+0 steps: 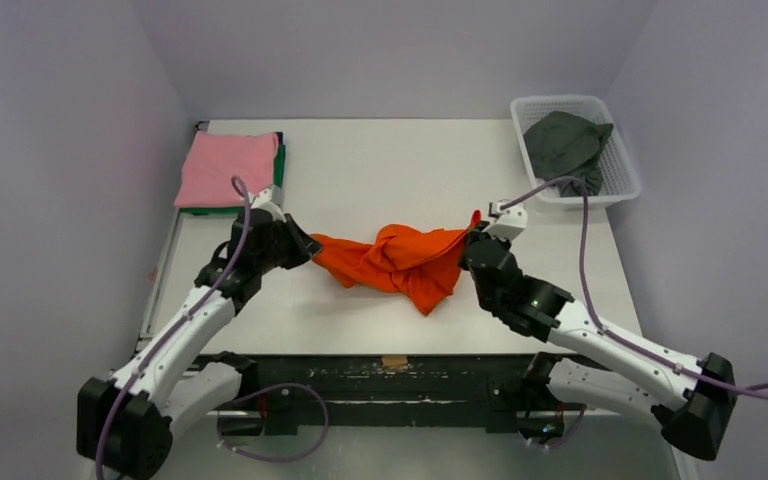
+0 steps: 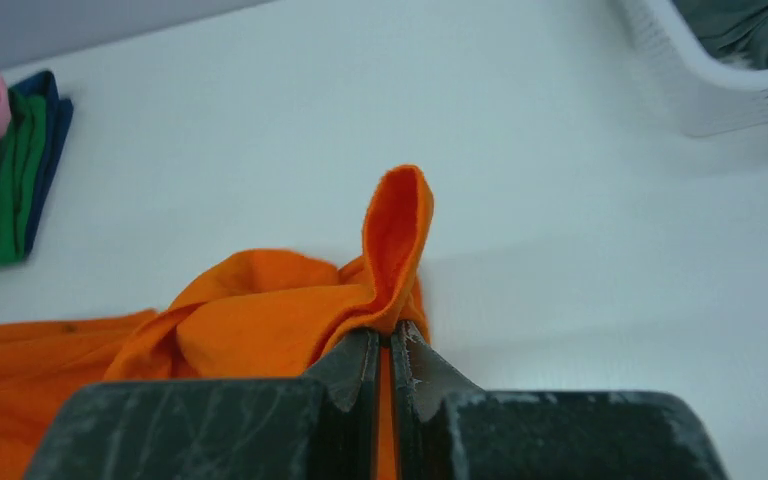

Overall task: Fold and stack the t-shirts
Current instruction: Flatten out the tshirt

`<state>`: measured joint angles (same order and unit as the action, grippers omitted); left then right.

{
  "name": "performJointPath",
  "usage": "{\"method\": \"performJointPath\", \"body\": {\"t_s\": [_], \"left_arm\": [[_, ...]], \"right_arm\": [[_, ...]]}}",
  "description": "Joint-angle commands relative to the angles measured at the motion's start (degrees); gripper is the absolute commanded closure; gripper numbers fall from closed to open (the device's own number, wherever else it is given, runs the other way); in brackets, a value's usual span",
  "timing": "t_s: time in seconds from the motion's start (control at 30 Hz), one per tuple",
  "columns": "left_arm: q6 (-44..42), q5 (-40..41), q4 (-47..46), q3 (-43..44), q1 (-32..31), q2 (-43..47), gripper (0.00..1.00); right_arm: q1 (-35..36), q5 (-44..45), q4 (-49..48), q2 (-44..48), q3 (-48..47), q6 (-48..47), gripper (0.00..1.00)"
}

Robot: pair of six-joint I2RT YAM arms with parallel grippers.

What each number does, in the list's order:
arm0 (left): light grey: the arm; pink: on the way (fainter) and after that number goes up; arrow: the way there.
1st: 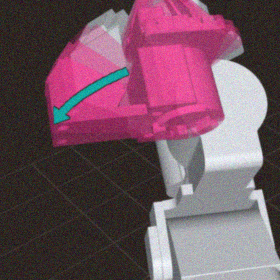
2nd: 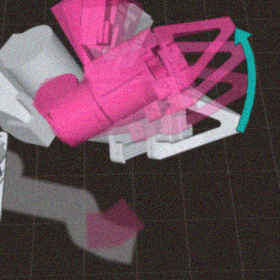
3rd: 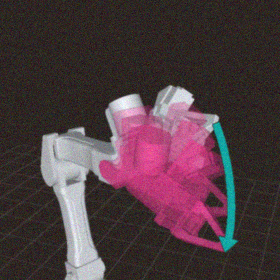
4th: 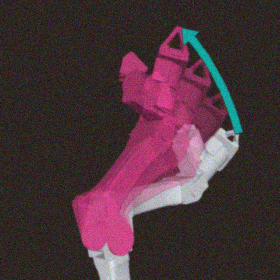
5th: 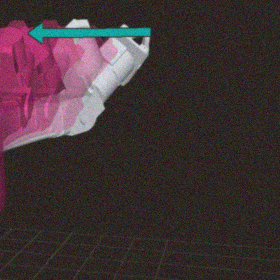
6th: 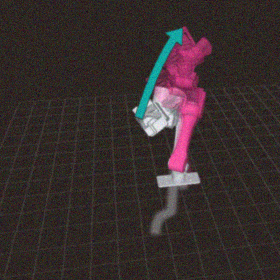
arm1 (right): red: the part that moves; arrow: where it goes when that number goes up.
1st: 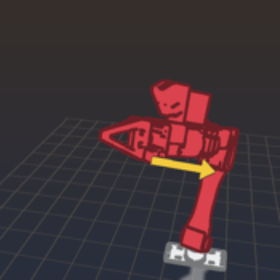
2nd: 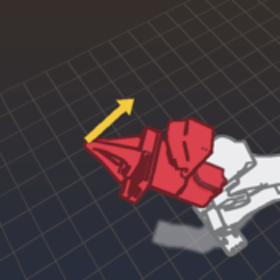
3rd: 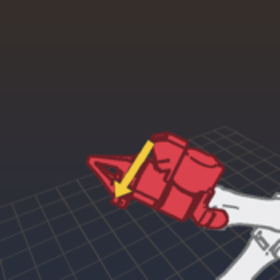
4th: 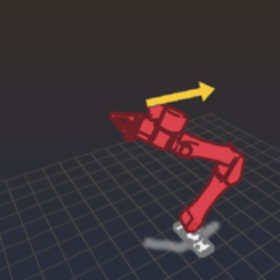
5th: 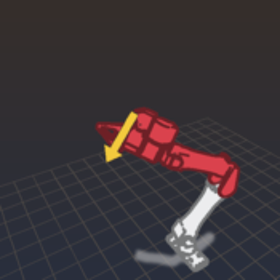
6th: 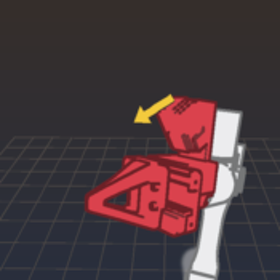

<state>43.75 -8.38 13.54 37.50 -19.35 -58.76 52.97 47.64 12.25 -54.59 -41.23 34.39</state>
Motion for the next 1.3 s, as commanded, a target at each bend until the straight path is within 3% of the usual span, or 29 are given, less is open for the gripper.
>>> {"method": "performJointPath", "body": {"t_s": [0.0,0.27,0.63,0.8,0.93,1.07,1.17,1.27], "left_arm": [[-4.12,5.15,6.32,2.87,-0.51,10.89,1.0],[-9.43,12.36,19.43,18.5,-0.51,26.54,1.0],[-13.99,21.64,26.74,37.97,-0.46,34.66,1.0],[-14.71,22.96,26.54,41.35,-0.5,35.93,1.0],[-13.64,27.92,27.89,38.88,-0.5,30.71,1.0],[-11.34,38.18,29.55,35.16,-0.38,19.35,1.0],[-10.6,40.69,26.72,33.54,2.61,8.25,1.0],[-10.95,30.06,18.9,33.41,9.58,-4.53,1.0]], "right_arm": [[-1.84,6.68,-9.49,8.56,2.24,-10.34,1.0],[-1.99,7.14,-22.45,18.3,-4.43,-27.26,1.0],[-1.99,-1.28,-16.31,24.0,-18.38,-33.37,1.0],[-1.98,-0.56,-6.76,24.35,-23.43,-30.37,1.0],[-1.99,11.98,2.9,18.61,-24.41,-26.32,1.0],[-3.04,24.08,21.66,7.14,-24.79,-12.28,1.0],[-11.82,15.2,27.42,0.14,-23.2,-4.07,1.0],[-25.23,-0.16,16.47,-6.15,-15.64,-6.11,1.0]]}}
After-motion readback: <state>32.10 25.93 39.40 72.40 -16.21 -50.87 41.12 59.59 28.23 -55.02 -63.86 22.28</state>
